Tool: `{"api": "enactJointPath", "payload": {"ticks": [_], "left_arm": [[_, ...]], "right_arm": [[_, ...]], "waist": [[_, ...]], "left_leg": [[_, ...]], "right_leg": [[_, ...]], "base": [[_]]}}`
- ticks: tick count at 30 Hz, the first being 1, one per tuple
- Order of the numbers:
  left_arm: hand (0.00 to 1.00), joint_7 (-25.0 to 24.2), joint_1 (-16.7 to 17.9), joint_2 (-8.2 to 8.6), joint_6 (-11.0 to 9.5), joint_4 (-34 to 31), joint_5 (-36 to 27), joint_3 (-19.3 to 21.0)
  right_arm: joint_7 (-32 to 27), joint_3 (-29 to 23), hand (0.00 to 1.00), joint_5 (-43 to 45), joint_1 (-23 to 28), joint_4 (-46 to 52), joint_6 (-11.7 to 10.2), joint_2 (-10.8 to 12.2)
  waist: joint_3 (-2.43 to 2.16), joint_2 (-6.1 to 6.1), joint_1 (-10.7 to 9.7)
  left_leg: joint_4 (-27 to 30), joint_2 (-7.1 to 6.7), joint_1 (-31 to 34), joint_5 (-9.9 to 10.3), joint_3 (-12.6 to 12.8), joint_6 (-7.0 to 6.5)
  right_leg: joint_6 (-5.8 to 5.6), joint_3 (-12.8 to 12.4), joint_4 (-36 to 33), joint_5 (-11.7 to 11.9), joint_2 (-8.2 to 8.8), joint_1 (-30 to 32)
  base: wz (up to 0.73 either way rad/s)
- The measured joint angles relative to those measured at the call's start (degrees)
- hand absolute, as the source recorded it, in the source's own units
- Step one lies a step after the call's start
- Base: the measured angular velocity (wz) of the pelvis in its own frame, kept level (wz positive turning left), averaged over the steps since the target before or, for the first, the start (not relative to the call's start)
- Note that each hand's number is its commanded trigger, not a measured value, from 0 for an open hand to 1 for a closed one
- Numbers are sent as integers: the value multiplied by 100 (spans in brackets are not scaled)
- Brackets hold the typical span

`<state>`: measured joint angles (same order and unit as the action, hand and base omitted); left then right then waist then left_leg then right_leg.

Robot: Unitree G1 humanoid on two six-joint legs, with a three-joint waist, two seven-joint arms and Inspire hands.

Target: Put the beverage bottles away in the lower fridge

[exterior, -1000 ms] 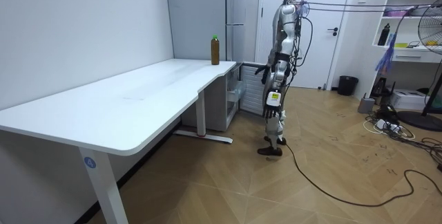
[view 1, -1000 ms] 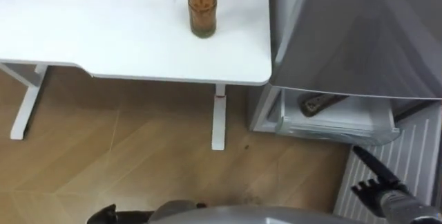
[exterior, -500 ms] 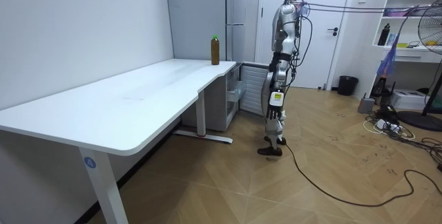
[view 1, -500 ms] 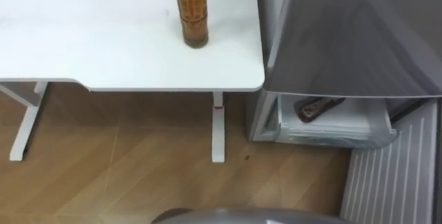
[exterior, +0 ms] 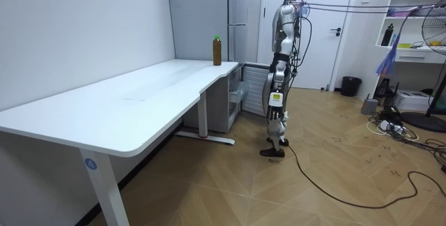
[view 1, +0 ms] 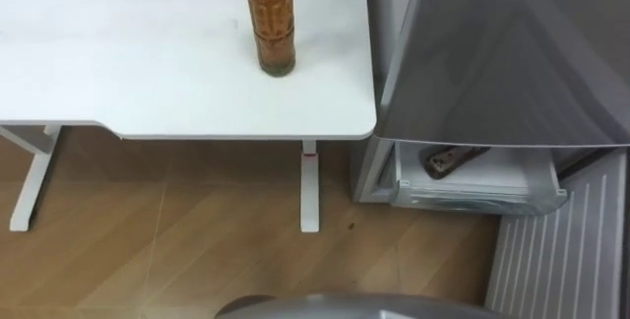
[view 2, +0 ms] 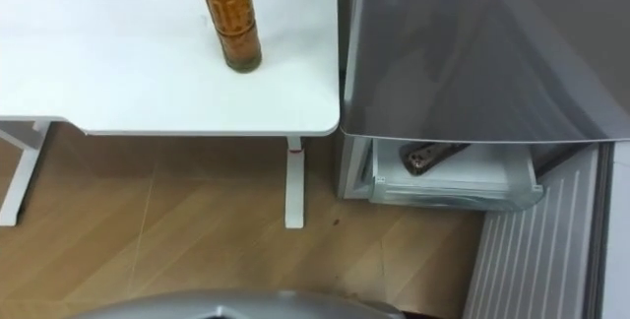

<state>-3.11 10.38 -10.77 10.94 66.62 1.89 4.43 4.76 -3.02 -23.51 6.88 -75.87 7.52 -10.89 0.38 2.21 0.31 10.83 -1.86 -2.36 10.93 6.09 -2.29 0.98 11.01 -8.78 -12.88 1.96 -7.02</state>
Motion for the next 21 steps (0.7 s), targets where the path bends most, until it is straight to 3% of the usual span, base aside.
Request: {"api": "enactJointPath", "payload": {"ticks": [14,21], "left_arm": [[0,47,-96,30,-3,-5,85,-91],[0,558,-183,130,-83,-33,-585,-96]], "right_arm": [[-43,57,0,861,-138,-2,-53,137],[-279,182,0,834,-127,59,-128,168]], "waist": [[3,22,-33],[5,5,-52]], "left_leg": [[-6,12,-47,11,5,9],[-2,12,-32,11,6,8]], "right_leg": [[33,-380,13,19,-97,-45],[33,-406,17,19,-101,-24]], "base": [[0],[0]]}}
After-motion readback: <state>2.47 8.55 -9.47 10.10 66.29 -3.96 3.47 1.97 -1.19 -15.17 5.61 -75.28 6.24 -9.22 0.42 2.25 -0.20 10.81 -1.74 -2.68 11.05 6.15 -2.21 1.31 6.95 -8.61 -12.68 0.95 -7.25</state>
